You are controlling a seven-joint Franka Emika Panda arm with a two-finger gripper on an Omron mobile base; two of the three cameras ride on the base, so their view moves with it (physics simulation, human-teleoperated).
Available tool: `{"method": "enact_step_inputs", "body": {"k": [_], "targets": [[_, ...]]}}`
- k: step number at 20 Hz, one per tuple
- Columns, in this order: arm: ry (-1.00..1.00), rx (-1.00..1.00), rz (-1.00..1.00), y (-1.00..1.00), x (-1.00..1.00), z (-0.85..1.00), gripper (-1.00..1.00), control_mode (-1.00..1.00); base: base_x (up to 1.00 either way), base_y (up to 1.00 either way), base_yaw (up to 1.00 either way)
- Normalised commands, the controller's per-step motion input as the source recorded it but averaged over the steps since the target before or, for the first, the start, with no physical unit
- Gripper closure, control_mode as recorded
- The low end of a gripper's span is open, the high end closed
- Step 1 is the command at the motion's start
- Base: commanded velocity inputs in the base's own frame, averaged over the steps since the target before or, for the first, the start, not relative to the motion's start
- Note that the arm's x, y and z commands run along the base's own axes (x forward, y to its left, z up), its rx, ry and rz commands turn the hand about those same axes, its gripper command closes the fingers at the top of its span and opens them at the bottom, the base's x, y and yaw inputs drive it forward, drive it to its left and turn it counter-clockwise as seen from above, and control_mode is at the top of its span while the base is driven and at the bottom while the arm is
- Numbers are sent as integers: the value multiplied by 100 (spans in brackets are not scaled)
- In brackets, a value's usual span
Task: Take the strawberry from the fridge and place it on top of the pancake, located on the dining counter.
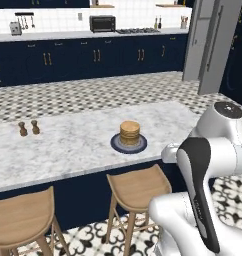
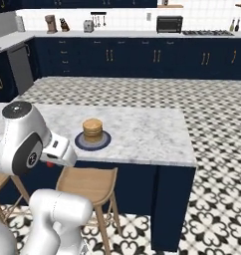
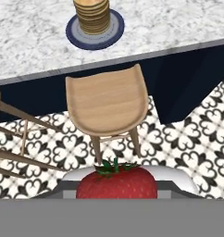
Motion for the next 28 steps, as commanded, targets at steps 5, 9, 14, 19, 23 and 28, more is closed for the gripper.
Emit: {"method": "enact_step_inputs", "body": {"k": [5,9,14,19,23,28], "targets": [[0,0,0,0,0,0,100,100,13,71,-16],[0,0,0,0,0,0,100,100,1,65,-9],[1,0,1,2,36,0,100,-100,13,12,-3],[12,-2,2,-2,97,18,100,-100,0,0,0],[11,-3,0,-9,100,31,100,-100,0,0,0],[1,0,0,-18,100,1,100,-100,0,0,0]]}}
